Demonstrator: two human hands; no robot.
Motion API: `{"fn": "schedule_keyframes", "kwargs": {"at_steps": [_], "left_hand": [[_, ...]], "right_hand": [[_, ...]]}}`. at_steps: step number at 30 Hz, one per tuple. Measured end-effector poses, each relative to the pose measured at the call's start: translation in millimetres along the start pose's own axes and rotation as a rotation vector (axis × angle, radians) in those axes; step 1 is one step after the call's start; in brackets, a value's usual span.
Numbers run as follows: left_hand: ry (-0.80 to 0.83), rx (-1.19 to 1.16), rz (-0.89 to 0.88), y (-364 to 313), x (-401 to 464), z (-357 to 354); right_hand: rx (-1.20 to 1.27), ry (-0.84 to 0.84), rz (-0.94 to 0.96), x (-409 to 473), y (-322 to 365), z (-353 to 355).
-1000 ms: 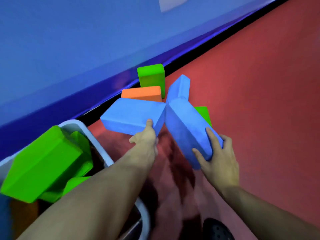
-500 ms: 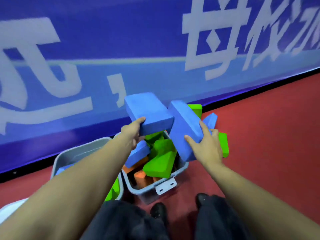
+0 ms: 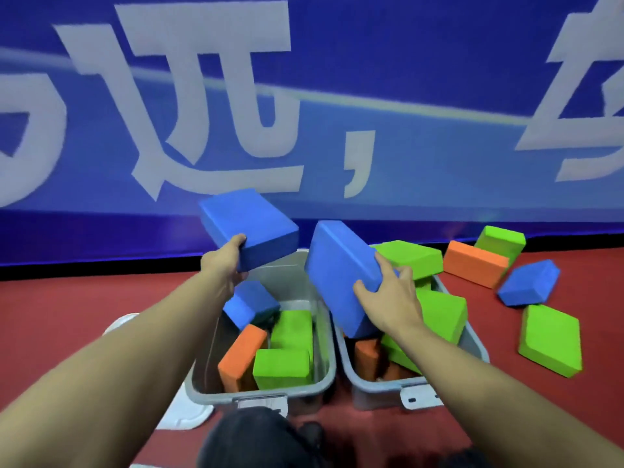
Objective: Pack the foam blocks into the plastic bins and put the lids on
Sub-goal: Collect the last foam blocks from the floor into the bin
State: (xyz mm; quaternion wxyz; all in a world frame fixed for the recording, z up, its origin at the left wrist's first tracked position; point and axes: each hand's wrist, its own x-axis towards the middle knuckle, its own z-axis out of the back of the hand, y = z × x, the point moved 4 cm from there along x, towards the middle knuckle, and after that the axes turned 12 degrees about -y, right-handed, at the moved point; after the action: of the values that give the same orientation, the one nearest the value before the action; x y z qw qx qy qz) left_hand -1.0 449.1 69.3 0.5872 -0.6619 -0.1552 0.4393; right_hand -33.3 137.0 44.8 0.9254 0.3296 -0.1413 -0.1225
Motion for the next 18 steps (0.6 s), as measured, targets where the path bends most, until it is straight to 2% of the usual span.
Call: {"fn": "schedule_keyframes", "kwargs": {"at_steps": [7,14,18], "left_hand": [[-0.172,0.064,0.033,67,109,22],[-0.197,0.402,-0.27,99,151,16],[-0.163,0.572,-0.393,108,141,-3]], "right_hand": [[-0.178,0.125,0.11,27,34,-140],[-0.181,0.122,0.131,67,31,-242],[-0.155,0.323,0.098,72,25,-281]]}}
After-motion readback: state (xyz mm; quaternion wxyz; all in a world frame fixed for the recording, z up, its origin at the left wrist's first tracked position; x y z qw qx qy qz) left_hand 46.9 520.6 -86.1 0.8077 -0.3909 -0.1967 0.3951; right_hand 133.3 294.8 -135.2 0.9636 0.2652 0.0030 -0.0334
